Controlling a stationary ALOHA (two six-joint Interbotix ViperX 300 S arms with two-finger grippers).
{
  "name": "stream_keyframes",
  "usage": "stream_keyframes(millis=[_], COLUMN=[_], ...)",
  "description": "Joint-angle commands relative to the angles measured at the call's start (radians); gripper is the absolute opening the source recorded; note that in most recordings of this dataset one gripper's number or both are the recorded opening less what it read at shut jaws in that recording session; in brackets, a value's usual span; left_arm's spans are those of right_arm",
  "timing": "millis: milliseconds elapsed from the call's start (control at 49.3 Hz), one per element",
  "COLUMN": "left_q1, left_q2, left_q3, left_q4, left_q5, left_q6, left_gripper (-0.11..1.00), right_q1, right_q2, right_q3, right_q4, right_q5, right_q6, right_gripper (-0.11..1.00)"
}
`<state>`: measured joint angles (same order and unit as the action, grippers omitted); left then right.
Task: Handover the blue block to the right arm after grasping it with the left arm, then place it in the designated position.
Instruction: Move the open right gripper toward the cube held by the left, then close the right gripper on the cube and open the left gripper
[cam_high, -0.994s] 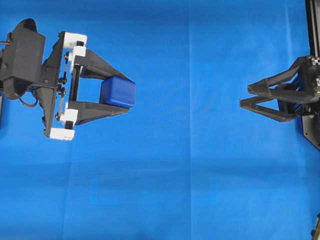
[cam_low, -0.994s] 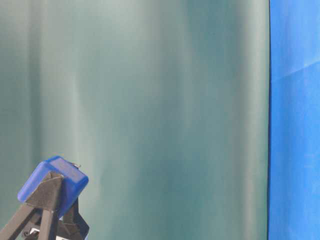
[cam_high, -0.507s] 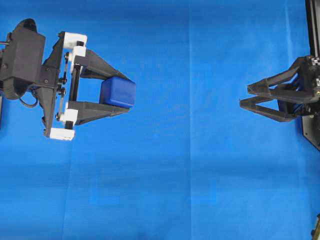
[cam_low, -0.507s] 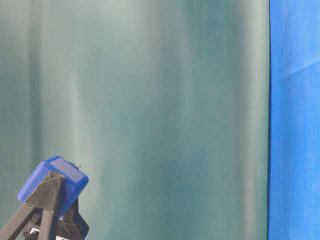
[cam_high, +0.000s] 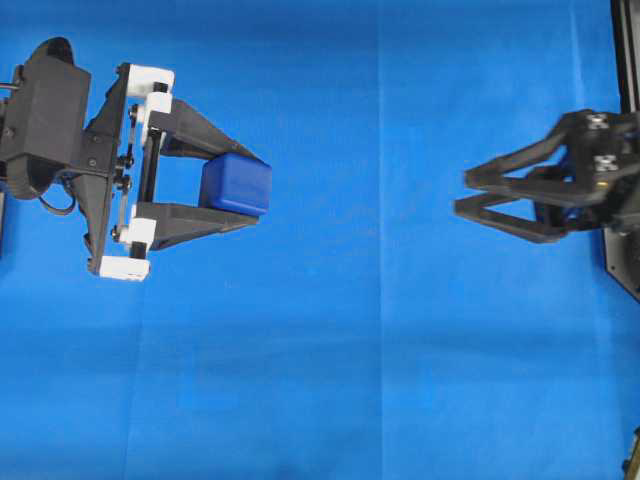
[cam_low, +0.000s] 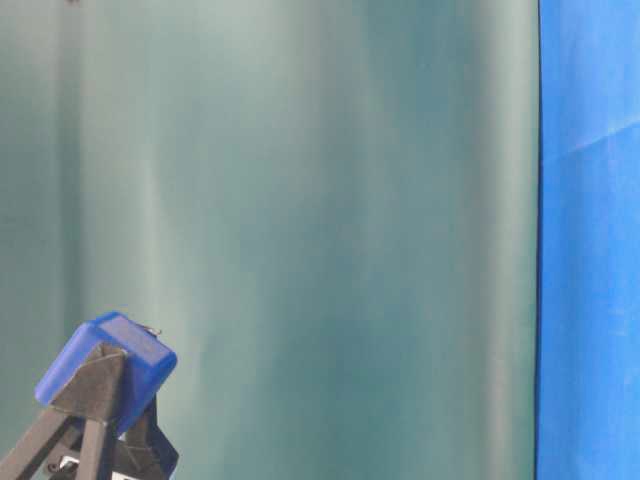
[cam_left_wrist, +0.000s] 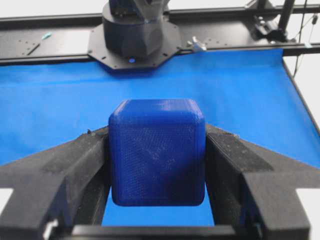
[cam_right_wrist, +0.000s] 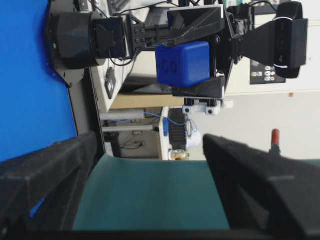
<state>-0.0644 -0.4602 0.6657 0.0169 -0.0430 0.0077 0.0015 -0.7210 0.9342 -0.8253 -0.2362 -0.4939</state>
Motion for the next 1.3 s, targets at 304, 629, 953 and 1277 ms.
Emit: stream_keyframes(millis=[304, 629, 953, 1277], left_q1=[0.003, 0.002, 0.002, 0.003], left_q2=[-0.032, -0.032, -0.032, -0.032], left_q3=[-0.014, -0.012, -0.011, -0.008], left_q4=[-0.002, -0.002, -0.002, -0.002], left_q5=[-0.006, -0.006, -0.006, -0.006], left_q6=[-0.002, -0.028, -0.028, -0.028], left_gripper=[0.46, 0.46, 0.46, 0.46], right_q1=[0.000, -0.002, -0.012, -0.014], right_q2=[0.219, 0.400, 0.555, 0.627], right_q3=[-0.227, -0.393, -0.554, -0.641], right_q4=[-0.009, -0.009, -0.009, -0.009], right_q5=[-0.009, -0.037, -0.034, 0.009], right_q6=[-0.055, -0.094, -0.098, -0.098], right_gripper=[0.92, 0.92, 0.92, 0.92])
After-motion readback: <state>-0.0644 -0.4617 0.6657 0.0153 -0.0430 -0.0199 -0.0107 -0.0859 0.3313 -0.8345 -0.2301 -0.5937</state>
